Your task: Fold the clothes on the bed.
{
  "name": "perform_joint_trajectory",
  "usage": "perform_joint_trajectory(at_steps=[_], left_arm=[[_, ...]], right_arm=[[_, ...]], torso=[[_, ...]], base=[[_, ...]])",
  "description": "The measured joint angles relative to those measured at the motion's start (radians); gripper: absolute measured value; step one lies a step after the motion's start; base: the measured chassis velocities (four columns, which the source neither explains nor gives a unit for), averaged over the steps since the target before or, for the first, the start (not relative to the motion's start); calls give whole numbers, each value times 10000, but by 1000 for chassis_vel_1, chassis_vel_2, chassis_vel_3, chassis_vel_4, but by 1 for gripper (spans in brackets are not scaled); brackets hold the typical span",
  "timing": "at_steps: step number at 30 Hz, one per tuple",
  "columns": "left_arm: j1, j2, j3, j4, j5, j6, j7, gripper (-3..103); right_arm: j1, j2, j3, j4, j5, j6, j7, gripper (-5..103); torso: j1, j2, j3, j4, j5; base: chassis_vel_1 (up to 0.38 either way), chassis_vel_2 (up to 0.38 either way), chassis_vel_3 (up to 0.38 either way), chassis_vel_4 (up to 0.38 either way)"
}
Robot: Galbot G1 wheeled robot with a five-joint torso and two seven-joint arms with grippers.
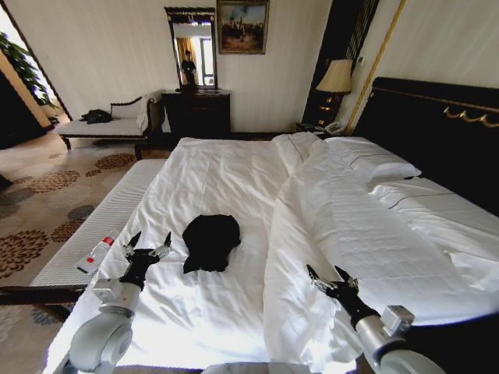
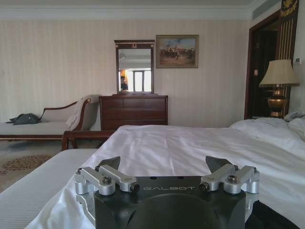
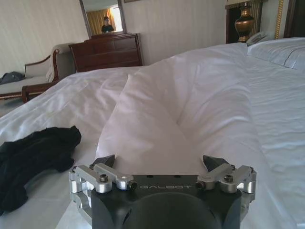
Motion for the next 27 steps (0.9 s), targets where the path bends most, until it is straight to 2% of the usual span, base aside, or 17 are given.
perform_joint_trajectory(at_steps=[7,8,13,16,19,22,23,26,27], left_arm=[[25,-54,2,3,9,-15,1,100],[32,-62,1,3,12,-23,1,100],[35,-69,-4,4,14,-33,1,100],[48,-76,-21,4,16,-38,1,100],[50,-76,-24,6,17,-41,1,100],[32,-77,-24,27,20,-46,1,100],[32,-77,-24,27,20,-46,1,100],[21,-89,-17,31,24,-48,0,100],[18,-94,-11,35,25,-48,1,100]], right_arm=[[-21,-43,-76,104,-7,-93,-60,101],[-21,-53,-109,108,-4,-112,-69,93],[-6,-66,-177,65,3,-143,-72,82],[6,-65,-226,13,11,-159,-67,65],[14,-61,-250,-10,9,-161,-59,60],[29,-53,-280,-35,6,-161,-27,44],[29,-53,-280,-35,6,-161,-27,44],[31,-54,-277,-34,6,-161,-10,28],[32,-54,-272,-29,6,-161,-2,28]], torso=[[0,0,0,0,0],[0,0,1,0,0],[0,0,0,0,0],[0,0,0,0,0],[0,0,0,0,1],[0,0,0,0,0],[0,0,0,0,0],[0,0,1,0,0],[0,0,0,0,0]], base=[[0,0,0,0],[0,0,0,0],[0,0,0,0],[0,0,0,0],[0,0,0,0],[0,0,0,0],[0,0,0,0],[0,0,0,0],[0,0,0,0]])
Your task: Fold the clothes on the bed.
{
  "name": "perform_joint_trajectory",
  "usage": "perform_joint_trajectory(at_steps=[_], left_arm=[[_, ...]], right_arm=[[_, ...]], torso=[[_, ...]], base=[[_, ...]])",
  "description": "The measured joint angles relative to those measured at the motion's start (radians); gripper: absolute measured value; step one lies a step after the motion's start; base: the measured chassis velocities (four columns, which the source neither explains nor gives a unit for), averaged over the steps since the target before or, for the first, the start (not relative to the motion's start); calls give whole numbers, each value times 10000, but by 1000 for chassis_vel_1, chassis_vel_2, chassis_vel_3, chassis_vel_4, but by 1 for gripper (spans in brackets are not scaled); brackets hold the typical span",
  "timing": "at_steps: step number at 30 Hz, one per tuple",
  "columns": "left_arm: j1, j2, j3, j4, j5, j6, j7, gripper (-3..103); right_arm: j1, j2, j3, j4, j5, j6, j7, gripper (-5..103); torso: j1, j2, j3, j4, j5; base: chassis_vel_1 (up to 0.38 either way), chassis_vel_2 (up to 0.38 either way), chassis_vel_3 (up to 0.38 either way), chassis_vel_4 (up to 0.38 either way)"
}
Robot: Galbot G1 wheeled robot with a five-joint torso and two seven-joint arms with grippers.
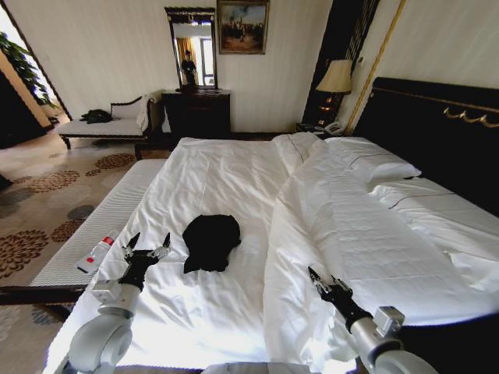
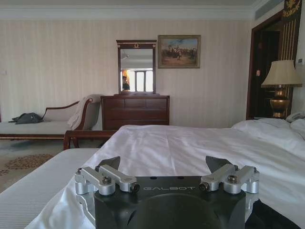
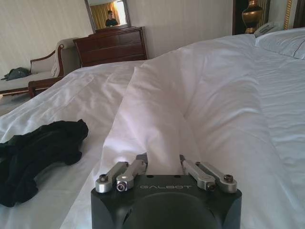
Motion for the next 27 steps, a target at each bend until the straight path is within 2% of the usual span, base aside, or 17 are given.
perform_joint_trajectory(at_steps=[1,5,8,21,27], left_arm=[[0,0,0,0,0,0,0,100],[-6,-7,13,12,13,-7,-1,100],[-13,-7,15,12,15,-11,-2,100],[-31,-18,21,14,18,-12,-14,100],[-109,-19,60,57,10,-12,-42,100]], right_arm=[[0,0,0,0,0,0,0,28],[-6,21,6,25,0,4,31,7],[-10,35,-7,33,-7,10,51,2],[-26,314,240,163,36,12,190,2],[97,761,1174,-395,-97,172,540,2]], torso=[[0,0,0,0,0],[0,0,0,0,0],[0,0,0,0,0],[0,0,0,1,0],[0,0,0,1,1]], base=[[0,0,0,0],[0,0,0,0],[0,0,0,0],[0,0,0,0],[0,0,0,0]])
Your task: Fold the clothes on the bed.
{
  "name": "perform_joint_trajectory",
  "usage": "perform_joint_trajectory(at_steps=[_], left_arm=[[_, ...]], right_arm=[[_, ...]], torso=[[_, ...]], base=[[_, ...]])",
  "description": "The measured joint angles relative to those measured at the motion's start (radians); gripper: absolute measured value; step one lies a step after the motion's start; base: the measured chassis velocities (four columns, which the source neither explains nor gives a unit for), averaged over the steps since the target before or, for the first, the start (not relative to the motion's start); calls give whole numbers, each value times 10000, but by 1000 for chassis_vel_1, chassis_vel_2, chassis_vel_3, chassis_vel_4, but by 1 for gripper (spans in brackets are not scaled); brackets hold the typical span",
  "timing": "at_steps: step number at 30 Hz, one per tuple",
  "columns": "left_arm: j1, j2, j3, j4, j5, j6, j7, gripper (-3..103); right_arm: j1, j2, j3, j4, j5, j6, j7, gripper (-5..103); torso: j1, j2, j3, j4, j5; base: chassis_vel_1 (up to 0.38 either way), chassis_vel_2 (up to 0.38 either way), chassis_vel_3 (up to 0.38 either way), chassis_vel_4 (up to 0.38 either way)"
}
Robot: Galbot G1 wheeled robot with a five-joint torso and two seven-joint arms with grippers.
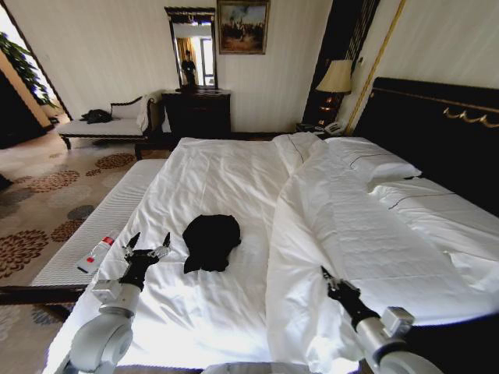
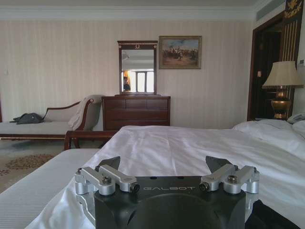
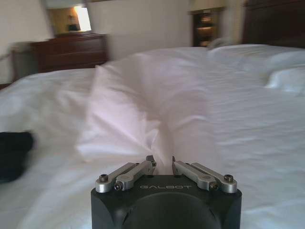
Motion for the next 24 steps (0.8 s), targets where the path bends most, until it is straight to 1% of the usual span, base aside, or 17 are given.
perform_joint_trajectory(at_steps=[2,3,5,8,10,11,13,14,15,18,21,22,24], left_arm=[[-23,2,20,7,-6,0,-13,100],[-23,2,20,7,-6,0,-13,100],[-24,6,22,7,-7,2,-16,100],[-33,16,22,18,-12,7,-26,100],[-33,16,21,21,-12,8,-28,100],[-32,16,21,27,-11,13,-34,100],[-28,16,22,35,-12,16,-37,100],[-28,16,22,35,-12,16,-37,100],[-28,17,22,38,-12,16,-38,100],[-58,33,48,55,-12,26,-47,100],[-73,33,76,75,-11,31,-52,100],[-91,30,111,98,-9,37,-55,100],[-118,29,159,140,-3,42,-57,100]], right_arm=[[118,171,573,-342,190,28,116,2],[118,171,573,-342,190,28,116,2],[188,268,934,-478,377,31,172,2],[442,475,1895,-745,726,62,312,2],[488,497,2056,-797,796,63,341,2],[617,538,2528,-955,1019,61,405,2],[774,544,3138,-1208,1228,61,450,2],[774,544,3138,-1208,1228,61,450,2],[838,542,3427,-1349,1306,61,468,2],[1100,466,4523,-2219,1411,146,508,2],[1199,427,4922,-2710,1430,203,527,2],[1300,381,5256,-3265,1441,274,552,2],[1453,315,5616,-4039,1311,397,584,2]], torso=[[0,0,0,0,2],[0,0,0,0,2],[0,0,0,0,1],[0,0,0,-1,-1],[0,0,0,0,-1],[0,0,0,-1,0],[0,0,0,0,0],[0,0,0,0,0],[0,0,0,0,0],[0,0,0,-1,-1],[0,0,0,-3,2],[0,0,0,0,0],[0,0,0,-2,3]], base=[[0,0,0,0],[0,0,0,0],[0,0,0,0],[0,0,0,0],[0,0,0,0],[0,0,0,0],[0,0,0,0],[0,0,0,0],[0,0,0,0],[0,0,0,0],[0,0,0,0],[0,0,0,0],[0,0,0,0]])
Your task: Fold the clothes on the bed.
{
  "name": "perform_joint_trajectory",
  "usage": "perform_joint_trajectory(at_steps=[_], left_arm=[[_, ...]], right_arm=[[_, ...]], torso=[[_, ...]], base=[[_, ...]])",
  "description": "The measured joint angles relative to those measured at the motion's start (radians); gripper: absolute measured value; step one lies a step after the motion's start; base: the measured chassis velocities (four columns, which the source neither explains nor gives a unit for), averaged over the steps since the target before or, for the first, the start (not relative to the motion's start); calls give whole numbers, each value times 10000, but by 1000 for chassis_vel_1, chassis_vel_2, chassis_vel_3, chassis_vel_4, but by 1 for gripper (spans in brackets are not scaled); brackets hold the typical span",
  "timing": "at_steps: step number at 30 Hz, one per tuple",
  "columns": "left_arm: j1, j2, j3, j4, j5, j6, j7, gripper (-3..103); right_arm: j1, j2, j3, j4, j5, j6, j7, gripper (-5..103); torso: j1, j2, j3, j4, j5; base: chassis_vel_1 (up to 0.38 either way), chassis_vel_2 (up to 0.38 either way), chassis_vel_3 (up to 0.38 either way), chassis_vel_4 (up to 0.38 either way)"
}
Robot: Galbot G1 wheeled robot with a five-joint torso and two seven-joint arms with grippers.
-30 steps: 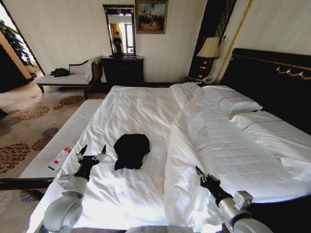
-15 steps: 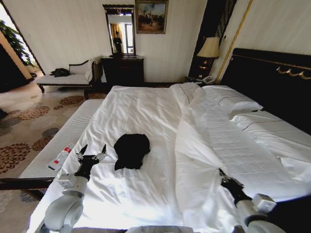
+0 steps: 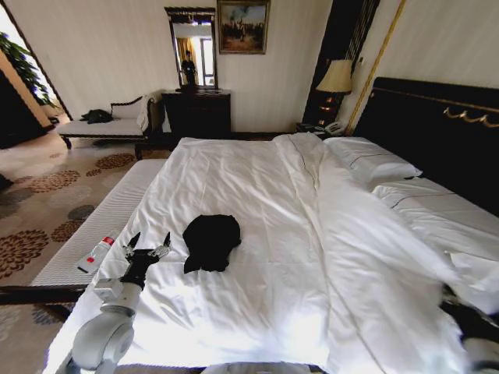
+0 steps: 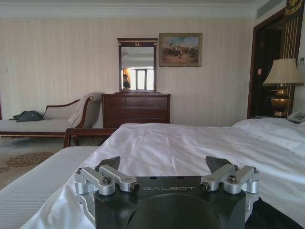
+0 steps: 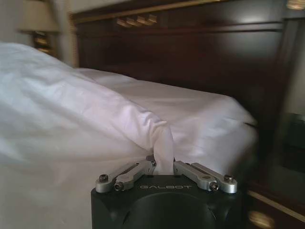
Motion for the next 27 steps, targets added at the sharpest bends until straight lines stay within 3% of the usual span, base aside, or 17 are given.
perform_joint_trajectory(at_steps=[13,18,23,27], left_arm=[[18,67,-37,35,-1,24,-31,100],[64,65,-59,33,-6,24,-30,100],[50,78,-35,26,-5,24,-33,100],[42,77,-2,26,0,24,-36,100]], right_arm=[[968,-629,979,-3073,-825,693,14,2],[1360,-1110,1269,-4466,-1373,1408,-86,2],[1670,-2139,1657,-6039,-1909,2473,-191,2],[1725,-2449,1678,-6544,-2074,2772,-200,2]], torso=[[0,0,0,3,0],[0,0,0,11,4],[2,-1,1,18,4],[2,-2,1,18,1]], base=[[0,0,0,0],[0,0,0,0],[0,0,0,0],[0,0,0,0]])
